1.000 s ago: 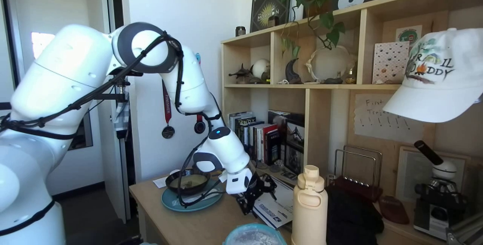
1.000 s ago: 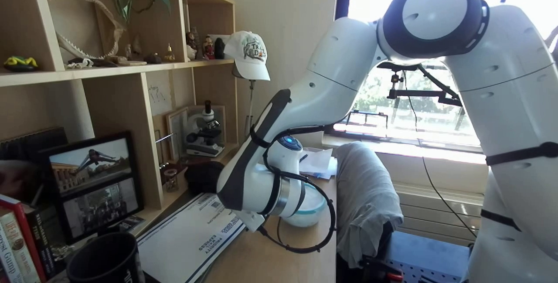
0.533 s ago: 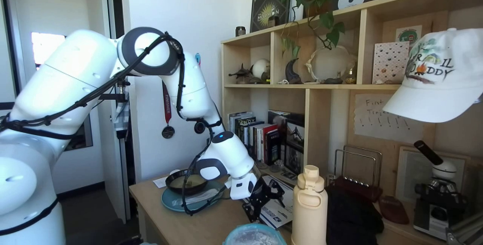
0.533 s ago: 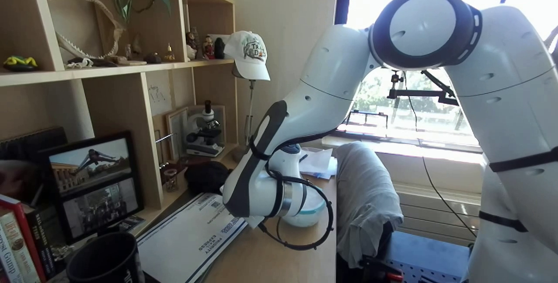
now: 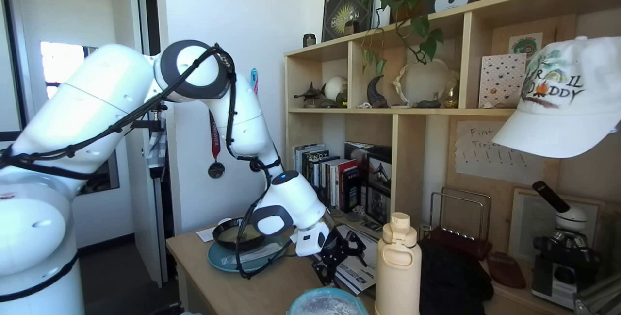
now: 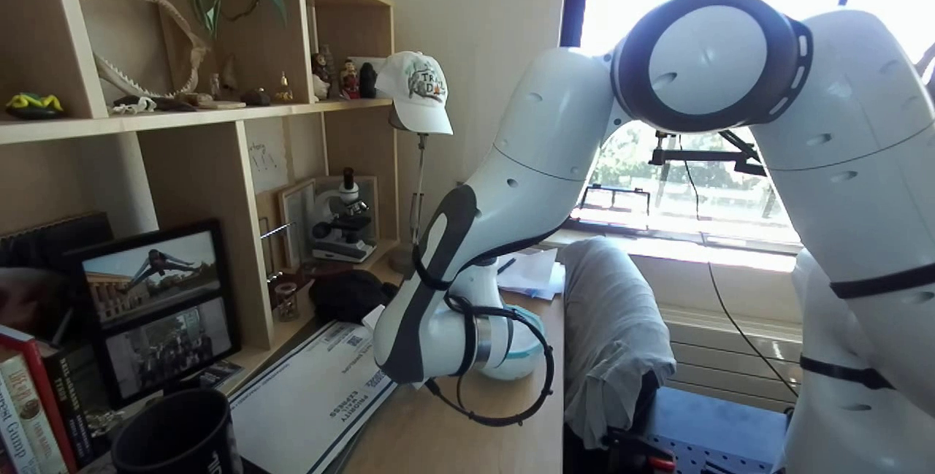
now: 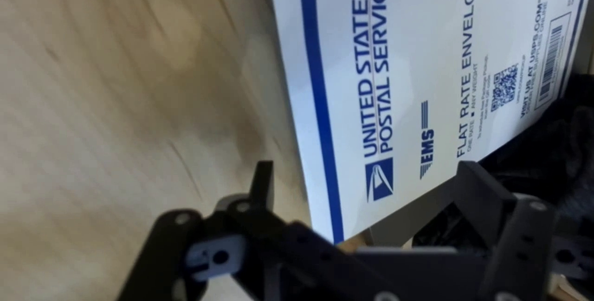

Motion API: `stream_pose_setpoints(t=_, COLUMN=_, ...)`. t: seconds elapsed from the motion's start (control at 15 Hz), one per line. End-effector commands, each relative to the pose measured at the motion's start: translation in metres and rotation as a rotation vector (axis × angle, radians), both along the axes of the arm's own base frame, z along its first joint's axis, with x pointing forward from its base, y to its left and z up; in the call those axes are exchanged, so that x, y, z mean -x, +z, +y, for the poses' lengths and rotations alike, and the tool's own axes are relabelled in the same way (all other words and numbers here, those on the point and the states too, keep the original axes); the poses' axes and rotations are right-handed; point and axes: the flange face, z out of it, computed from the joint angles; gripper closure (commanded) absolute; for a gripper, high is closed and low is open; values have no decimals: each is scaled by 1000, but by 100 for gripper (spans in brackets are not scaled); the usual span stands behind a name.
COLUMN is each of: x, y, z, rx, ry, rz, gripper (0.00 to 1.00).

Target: Move the black mug to the left side of the desk, move the white paper on the laptop to the front of the desk

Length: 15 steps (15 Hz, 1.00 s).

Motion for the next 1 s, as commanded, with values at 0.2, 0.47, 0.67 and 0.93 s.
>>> stream_pose_setpoints(t=0.2, x=0, y=-13, z=3, rx=11, ry=-40, rz=2, gripper=26)
stream_pose_setpoints(t=0.47, x=1, y=-14, z=2, rx=40, ry=-71, rz=-5, gripper=58)
stream_pose_setpoints(t=0.67, x=2, y=-16, z=6, rx=49, ry=-81, rz=-6, gripper=80)
stream_pose_setpoints(t=0.93, x=3, y=-12, z=10, rx=55, ry=-88, rz=-16, gripper=99)
